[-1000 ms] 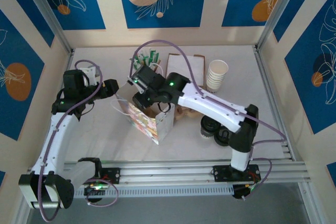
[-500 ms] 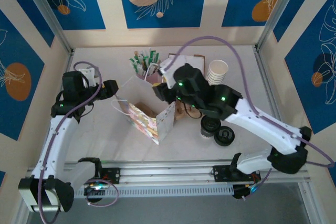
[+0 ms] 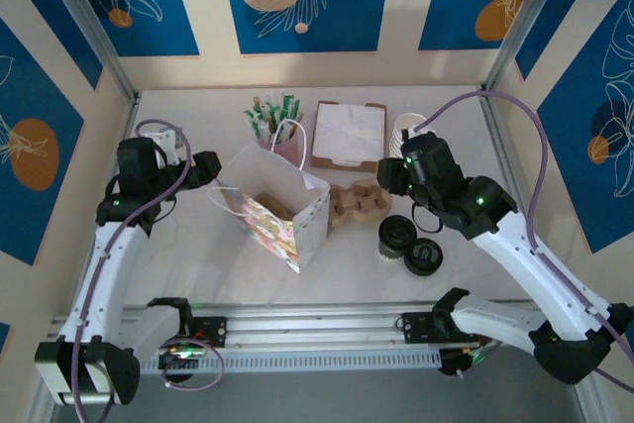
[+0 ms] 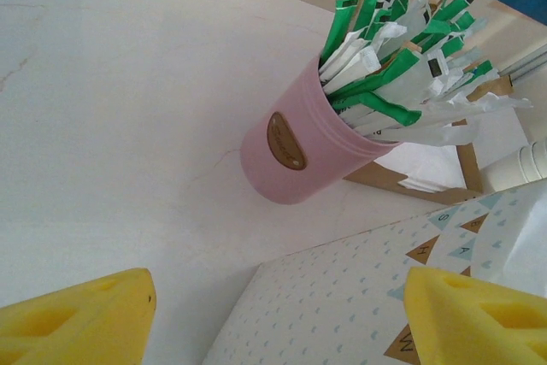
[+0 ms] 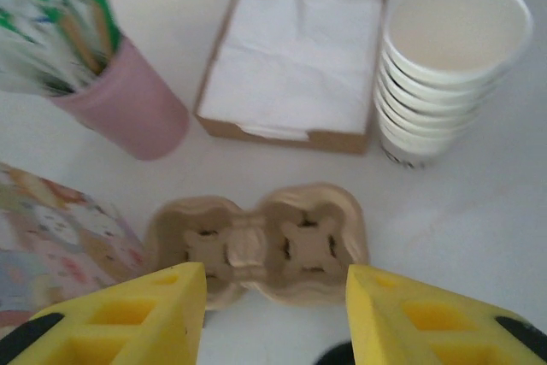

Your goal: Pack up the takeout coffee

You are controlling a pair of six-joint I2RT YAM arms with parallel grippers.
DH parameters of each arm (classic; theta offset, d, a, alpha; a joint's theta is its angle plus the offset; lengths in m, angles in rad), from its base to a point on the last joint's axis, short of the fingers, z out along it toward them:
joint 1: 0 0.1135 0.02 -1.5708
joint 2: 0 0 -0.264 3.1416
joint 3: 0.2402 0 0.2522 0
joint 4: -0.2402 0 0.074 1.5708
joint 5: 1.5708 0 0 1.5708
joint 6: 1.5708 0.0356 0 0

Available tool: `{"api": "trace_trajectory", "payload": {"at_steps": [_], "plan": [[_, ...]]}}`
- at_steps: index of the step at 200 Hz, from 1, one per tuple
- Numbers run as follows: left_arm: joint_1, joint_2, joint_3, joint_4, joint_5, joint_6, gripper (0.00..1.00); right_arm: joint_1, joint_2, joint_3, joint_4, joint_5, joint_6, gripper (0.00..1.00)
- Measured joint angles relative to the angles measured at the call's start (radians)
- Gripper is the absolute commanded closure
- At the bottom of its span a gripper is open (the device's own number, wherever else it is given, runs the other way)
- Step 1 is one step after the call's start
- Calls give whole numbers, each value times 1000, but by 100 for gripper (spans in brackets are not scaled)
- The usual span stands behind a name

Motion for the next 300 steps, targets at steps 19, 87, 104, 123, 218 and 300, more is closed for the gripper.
{"api": "trace_trajectory", "payload": {"at_steps": [19,87,104,123,218,300], "plan": [[0,0,0,0,-5,0,23,-32,0,-39,-45,-6,46,50],[0,-1,0,0,-23,-8,23,-69,0,-195,-151,-82,206,30],[0,-1,0,0,-23,-8,23,-68,0,-230,-163,-110,238,25],[0,-1,-1,0,-23,-12,22,-68,0,-241,-184,-122,262,25],[0,-18,-13,3,-24,-23,22,29,63,-242,-238,-123,328,20],[0,-19,-13,3,-26,-24,21,39,97,-244,-246,-79,339,20]]}}
